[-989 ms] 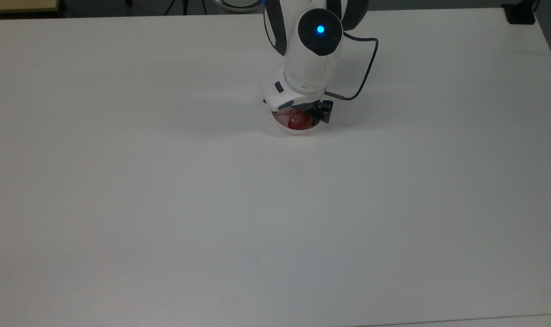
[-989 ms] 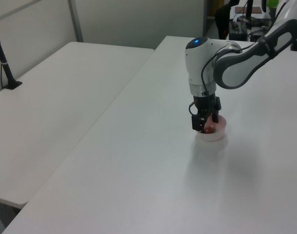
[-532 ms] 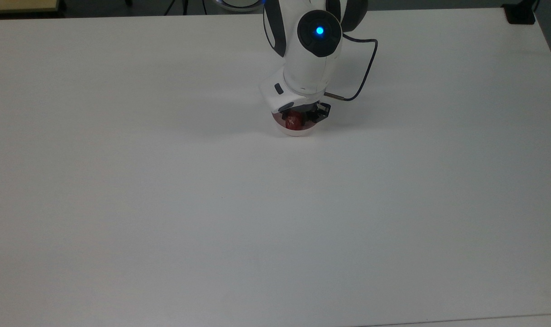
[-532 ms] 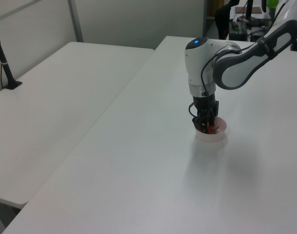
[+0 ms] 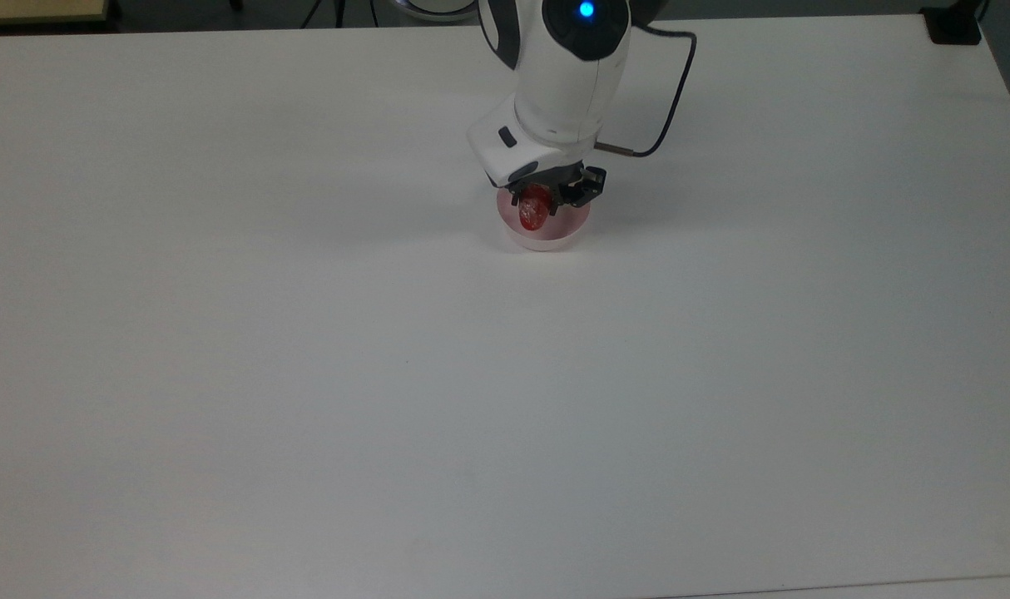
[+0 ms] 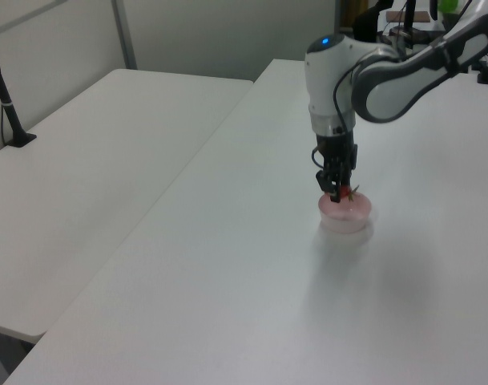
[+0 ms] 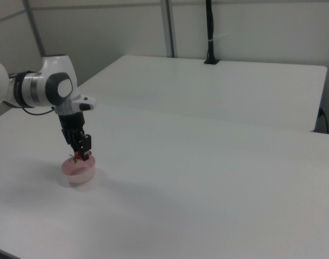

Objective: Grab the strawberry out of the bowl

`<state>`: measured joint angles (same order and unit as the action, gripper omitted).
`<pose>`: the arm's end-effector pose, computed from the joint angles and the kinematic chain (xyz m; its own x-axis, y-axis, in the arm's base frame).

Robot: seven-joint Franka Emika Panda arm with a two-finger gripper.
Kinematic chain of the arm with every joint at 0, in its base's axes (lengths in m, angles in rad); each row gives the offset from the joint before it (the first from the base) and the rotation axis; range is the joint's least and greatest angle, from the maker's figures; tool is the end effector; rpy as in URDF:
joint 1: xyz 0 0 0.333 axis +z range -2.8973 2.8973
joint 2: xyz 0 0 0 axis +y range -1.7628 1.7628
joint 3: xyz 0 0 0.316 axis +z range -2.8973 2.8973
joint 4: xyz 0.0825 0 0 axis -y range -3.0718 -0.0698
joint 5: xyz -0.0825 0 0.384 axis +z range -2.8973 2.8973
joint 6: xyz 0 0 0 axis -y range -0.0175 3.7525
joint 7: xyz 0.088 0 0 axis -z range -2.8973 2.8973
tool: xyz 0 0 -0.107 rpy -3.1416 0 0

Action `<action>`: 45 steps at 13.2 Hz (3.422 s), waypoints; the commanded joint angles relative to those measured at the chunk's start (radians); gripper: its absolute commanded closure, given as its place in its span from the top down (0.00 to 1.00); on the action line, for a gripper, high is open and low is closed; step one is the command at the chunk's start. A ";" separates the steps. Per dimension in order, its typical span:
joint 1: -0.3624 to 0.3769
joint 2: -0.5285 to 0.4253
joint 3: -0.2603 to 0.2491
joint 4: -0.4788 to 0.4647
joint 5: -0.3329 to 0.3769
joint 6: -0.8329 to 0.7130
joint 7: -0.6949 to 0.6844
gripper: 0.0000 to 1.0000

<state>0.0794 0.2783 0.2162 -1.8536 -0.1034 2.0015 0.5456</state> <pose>0.5858 0.1647 0.3658 0.9742 -0.2071 -0.0902 -0.1993 -0.9759 0.0886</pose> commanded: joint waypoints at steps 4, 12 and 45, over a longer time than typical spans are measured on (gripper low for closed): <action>-0.081 -0.044 -0.006 0.048 -0.009 -0.044 -0.159 0.47; -0.225 0.125 -0.043 0.149 -0.119 0.112 -0.495 0.50; -0.083 -0.294 -0.210 0.195 0.004 -0.283 -0.391 1.00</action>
<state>-0.0298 0.0088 0.0334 -1.6274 -0.1098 1.6932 0.1844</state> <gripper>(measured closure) 0.000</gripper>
